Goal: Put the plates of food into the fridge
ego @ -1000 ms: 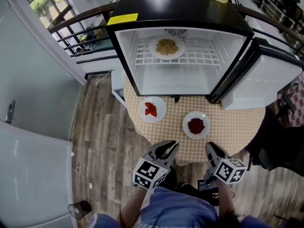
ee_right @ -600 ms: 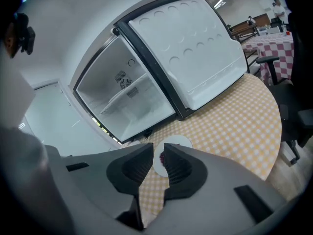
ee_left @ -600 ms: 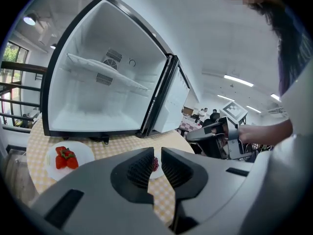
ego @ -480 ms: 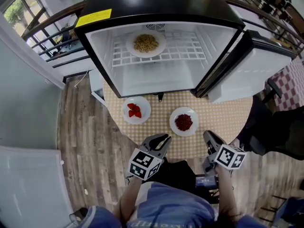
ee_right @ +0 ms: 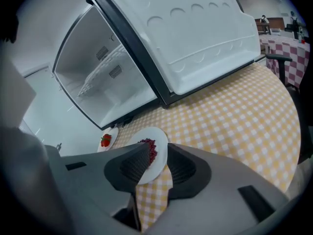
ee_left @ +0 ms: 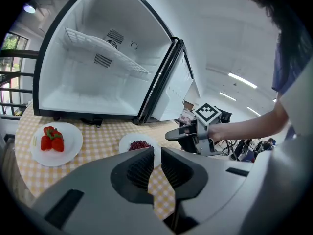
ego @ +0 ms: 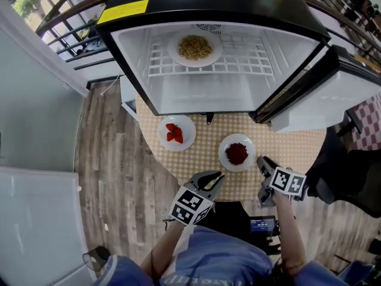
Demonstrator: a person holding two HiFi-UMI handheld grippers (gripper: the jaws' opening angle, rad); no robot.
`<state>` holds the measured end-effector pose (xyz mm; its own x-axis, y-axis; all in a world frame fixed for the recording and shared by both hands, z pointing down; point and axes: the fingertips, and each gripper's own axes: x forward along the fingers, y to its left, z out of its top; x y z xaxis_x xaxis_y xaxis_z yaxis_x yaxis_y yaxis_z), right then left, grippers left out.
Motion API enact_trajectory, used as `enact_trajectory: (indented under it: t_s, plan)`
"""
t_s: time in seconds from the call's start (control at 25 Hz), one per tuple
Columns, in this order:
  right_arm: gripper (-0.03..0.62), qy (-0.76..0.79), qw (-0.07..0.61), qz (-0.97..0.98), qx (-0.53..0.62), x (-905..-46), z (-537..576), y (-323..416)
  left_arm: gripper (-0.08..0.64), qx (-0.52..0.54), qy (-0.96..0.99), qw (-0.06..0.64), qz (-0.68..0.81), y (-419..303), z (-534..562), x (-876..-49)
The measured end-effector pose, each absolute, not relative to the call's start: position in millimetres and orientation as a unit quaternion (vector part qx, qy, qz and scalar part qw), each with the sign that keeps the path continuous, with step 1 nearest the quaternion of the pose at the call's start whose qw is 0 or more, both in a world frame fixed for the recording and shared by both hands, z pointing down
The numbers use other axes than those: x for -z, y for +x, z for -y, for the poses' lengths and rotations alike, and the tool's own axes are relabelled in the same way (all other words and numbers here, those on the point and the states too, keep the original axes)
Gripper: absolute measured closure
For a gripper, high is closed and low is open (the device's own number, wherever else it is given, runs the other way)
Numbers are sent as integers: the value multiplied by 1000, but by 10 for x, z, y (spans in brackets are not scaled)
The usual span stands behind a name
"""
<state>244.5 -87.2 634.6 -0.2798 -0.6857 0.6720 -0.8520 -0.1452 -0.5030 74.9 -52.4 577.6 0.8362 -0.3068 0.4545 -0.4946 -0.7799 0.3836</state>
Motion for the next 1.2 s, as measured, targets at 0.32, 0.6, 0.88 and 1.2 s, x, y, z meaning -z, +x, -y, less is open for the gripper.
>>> enact_trajectory:
  t_s: [0.32, 0.6, 0.88, 1.2]
  plan:
    - [480, 568, 129, 640, -501, -6739, 1132, 2444, 518, -209, 911, 263, 238, 756, 511, -5938]
    - [480, 560, 169, 647, -489, -6846, 1132, 2413, 518, -220, 897, 264, 279, 560, 589, -5943]
    - [491, 528, 223, 676, -462, -6873, 1080, 2264, 518, -223, 875, 281, 325, 384, 656, -5993]
    - [559, 486, 11, 596, -639, -6750, 1126, 2247, 518, -217, 865, 287, 349, 343, 703, -5949]
